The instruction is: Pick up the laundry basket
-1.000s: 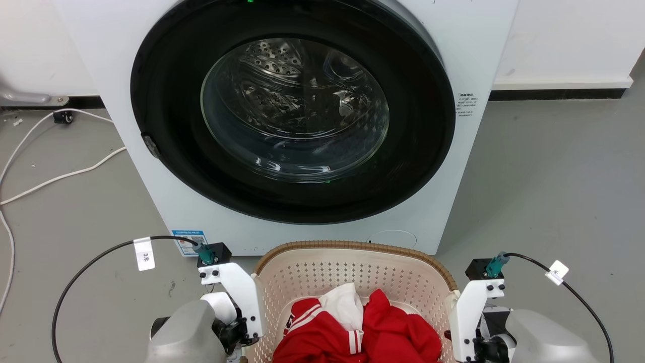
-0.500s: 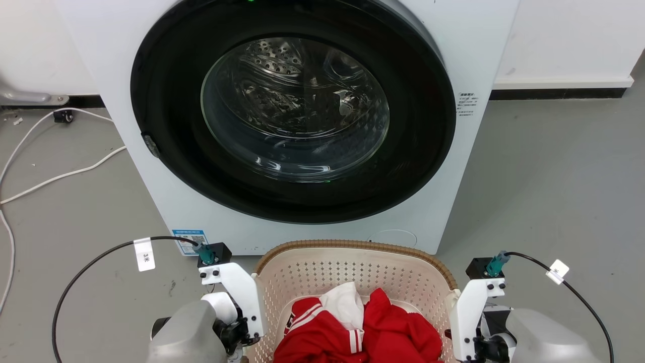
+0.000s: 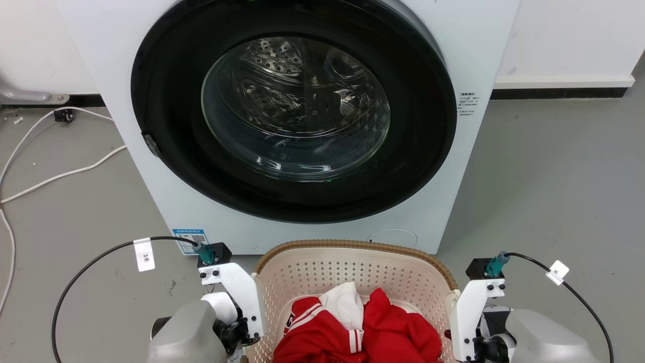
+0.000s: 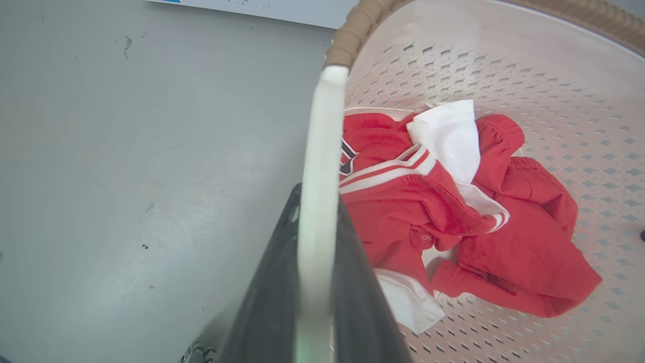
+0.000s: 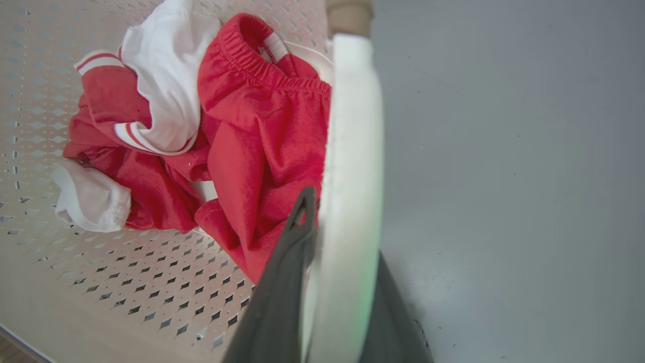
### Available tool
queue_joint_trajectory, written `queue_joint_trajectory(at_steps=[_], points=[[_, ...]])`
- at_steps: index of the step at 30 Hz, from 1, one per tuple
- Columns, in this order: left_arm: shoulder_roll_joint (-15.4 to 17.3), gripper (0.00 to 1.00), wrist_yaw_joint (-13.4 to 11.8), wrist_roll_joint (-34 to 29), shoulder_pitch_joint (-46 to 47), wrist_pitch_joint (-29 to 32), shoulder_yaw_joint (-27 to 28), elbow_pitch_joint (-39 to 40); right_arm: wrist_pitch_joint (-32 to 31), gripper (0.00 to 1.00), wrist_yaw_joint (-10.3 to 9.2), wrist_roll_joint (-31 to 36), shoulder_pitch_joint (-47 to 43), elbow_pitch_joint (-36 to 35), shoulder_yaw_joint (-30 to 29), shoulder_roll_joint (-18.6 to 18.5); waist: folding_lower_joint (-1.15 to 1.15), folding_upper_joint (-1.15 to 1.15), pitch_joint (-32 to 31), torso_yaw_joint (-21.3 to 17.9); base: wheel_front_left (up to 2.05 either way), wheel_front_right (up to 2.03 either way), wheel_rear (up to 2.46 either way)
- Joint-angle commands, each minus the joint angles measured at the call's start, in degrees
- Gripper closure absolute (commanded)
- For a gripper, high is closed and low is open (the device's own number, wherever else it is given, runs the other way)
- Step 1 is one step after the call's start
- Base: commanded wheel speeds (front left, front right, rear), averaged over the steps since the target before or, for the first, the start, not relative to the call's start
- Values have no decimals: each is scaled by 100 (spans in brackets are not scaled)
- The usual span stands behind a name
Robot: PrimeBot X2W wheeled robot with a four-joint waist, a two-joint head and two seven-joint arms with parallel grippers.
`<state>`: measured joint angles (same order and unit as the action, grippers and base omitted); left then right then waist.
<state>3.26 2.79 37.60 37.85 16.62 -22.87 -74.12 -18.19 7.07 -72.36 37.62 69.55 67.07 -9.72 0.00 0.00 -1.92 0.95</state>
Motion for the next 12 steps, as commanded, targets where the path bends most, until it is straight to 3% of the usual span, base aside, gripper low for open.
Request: queue_joint_trajectory(at_steps=[1,12], points=[[-8,100,-2,50,50,-73,14,50,-10,100,77,-19,21,-25,38,91,0,0,1,0,0,0,0],[-12,100,-9,96,15,-124,-32,50,13,100,77,-68,3,-19,106,82,0,0,-16,6,0,0,0]])
